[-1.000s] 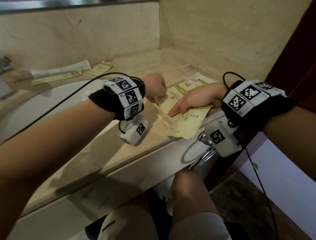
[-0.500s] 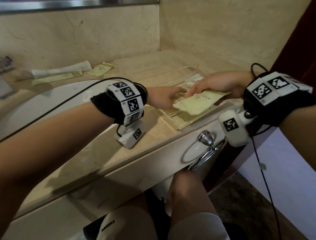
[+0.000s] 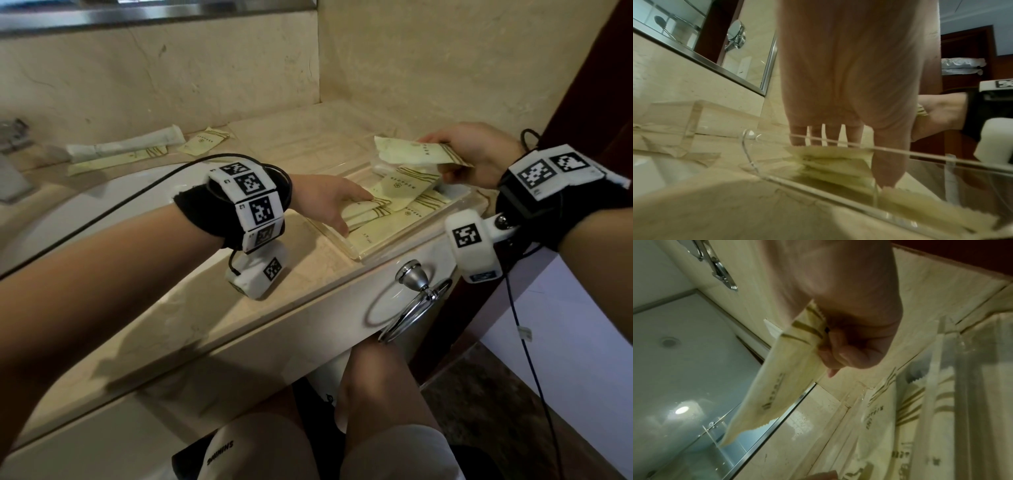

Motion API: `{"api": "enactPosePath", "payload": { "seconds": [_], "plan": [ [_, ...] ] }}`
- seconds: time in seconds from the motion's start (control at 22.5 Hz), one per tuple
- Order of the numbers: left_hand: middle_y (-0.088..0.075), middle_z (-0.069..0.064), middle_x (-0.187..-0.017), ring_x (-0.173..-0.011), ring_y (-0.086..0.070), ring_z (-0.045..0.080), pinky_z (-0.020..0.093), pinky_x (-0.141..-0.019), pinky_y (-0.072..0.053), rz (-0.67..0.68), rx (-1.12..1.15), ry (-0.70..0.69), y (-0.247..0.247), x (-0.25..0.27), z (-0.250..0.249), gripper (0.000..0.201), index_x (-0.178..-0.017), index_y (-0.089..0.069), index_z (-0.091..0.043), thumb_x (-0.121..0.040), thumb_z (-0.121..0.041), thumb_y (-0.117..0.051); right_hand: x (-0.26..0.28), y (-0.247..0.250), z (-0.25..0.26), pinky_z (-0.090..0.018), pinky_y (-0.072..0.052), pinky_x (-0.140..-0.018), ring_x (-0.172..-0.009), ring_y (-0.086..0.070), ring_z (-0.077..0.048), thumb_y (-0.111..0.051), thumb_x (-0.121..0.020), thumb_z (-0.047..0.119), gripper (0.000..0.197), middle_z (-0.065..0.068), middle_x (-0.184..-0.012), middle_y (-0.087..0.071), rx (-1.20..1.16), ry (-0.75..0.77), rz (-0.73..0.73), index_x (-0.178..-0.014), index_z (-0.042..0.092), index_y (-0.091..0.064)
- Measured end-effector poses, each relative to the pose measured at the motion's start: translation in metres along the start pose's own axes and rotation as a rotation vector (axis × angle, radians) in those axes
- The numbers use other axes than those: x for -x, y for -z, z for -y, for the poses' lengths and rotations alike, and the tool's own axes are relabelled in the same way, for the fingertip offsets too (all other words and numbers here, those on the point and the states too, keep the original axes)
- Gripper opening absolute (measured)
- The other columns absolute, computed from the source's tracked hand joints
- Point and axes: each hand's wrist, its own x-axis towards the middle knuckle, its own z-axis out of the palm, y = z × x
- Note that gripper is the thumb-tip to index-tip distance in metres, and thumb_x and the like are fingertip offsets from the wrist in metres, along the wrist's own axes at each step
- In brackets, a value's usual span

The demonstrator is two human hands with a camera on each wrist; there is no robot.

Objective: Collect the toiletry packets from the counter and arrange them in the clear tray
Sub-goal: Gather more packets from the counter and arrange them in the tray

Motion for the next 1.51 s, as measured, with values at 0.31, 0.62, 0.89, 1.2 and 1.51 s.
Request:
{"api": "enactPosePath", "payload": {
  "seconds": [0.31,0.62,0.89,1.2,1.51],
  "plan": [
    [-0.034,-0.002,-0.116,-0.107,-0.041,0.018,0.028,-0.097,-0.034,-0.067,0.084,0.063,0.007,0.005,0.0,0.043,-0.131,-0.046,-0.026,-0.09,-0.034,-0.058,-0.003,-0.009,-0.002,-0.008,-0.034,-0.029,-0.062,-0.058,-0.011,-0.045,-0.095,0.019,0.017,-0.001,-0.075,-0.063,0.04,-0.003,-0.027,-0.102,0.019,-0.062],
    [-0.049,-0.002,-0.101,-0.072,-0.043,-0.001,0.004,-0.063,-0.034,-0.054,0.092,0.013,0.005,0.007,0.006,0.011,-0.089,-0.057,-0.02,-0.085,-0.012,-0.063,0.0,-0.009,-0.003,-0.01,-0.035,-0.03,-0.064,-0.057,-0.011,-0.045,-0.095,0.017,0.018,-0.002,-0.077,-0.063,0.054,0.007,-0.024,-0.101,0.017,-0.061],
    [-0.05,0.001,-0.095,-0.077,-0.042,0.011,0.019,-0.07,-0.036,-0.009,0.119,-0.016,0.003,0.006,0.007,0.019,-0.074,-0.056,-0.028,-0.084,-0.013,-0.064,-0.005,-0.012,0.001,-0.017,-0.04,-0.037,-0.068,-0.056,-0.015,-0.04,-0.096,0.009,0.029,-0.006,-0.078,-0.058,0.247,0.088,-0.021,-0.07,0.013,-0.053],
    [-0.059,-0.019,-0.068,-0.06,-0.051,-0.009,-0.002,-0.053,-0.034,-0.087,0.235,0.043,0.021,0.01,0.009,0.027,-0.072,-0.06,-0.026,-0.087,-0.004,-0.053,-0.02,-0.009,0.01,-0.021,-0.04,-0.055,-0.065,-0.051,-0.008,-0.036,-0.098,0.01,0.032,0.004,-0.076,-0.054,0.332,0.218,-0.01,-0.072,0.023,-0.051],
    [-0.043,0.006,-0.14,-0.123,-0.046,0.024,0.039,-0.104,-0.041,-0.065,0.091,0.208,0.007,-0.007,-0.001,0.076,-0.142,-0.026,-0.016,-0.084,-0.047,-0.062,-0.042,0.005,0.019,-0.027,-0.035,-0.076,-0.092,-0.047,-0.02,-0.032,-0.097,0.004,0.026,-0.01,-0.107,-0.056,0.975,0.334,0.232,-0.096,0.018,-0.054]
  ]
}}
